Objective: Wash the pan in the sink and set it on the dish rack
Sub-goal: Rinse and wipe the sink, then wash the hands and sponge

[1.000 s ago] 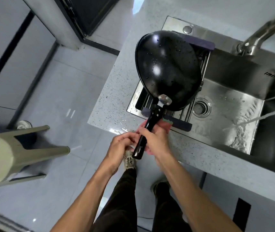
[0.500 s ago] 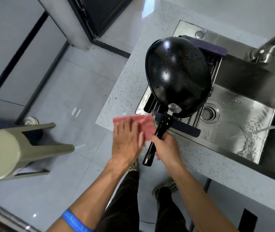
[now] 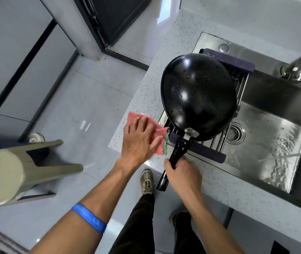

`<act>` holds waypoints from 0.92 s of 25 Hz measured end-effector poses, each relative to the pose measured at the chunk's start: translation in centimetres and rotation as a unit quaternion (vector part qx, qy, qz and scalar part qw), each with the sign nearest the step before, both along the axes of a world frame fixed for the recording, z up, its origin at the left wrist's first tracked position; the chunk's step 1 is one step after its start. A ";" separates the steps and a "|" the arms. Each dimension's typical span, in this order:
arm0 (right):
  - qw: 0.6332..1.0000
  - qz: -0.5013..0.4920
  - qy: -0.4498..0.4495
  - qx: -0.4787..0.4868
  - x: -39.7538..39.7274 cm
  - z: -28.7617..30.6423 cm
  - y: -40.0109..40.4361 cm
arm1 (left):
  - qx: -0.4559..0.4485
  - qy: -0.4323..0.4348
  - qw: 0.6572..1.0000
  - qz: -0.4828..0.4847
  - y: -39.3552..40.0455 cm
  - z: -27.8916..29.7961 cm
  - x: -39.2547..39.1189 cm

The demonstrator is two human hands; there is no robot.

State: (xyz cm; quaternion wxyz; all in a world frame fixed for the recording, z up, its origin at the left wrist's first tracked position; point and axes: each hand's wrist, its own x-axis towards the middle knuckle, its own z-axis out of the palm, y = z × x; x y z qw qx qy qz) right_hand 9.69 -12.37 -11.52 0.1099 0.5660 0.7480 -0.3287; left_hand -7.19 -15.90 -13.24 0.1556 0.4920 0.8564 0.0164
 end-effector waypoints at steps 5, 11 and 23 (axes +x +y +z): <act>0.999 0.015 -0.039 0.000 -0.4 0.1 0.8 | 0.116 -0.149 0.956 0.224 1.1 1.3 0.7; 0.928 -0.251 0.221 -0.166 -0.3 4.5 1.2 | 0.271 -0.296 0.850 0.341 1.2 6.9 -0.4; 0.479 -0.556 0.594 -0.331 11.7 6.2 17.5 | 0.185 -0.199 0.952 -0.138 17.2 12.6 20.8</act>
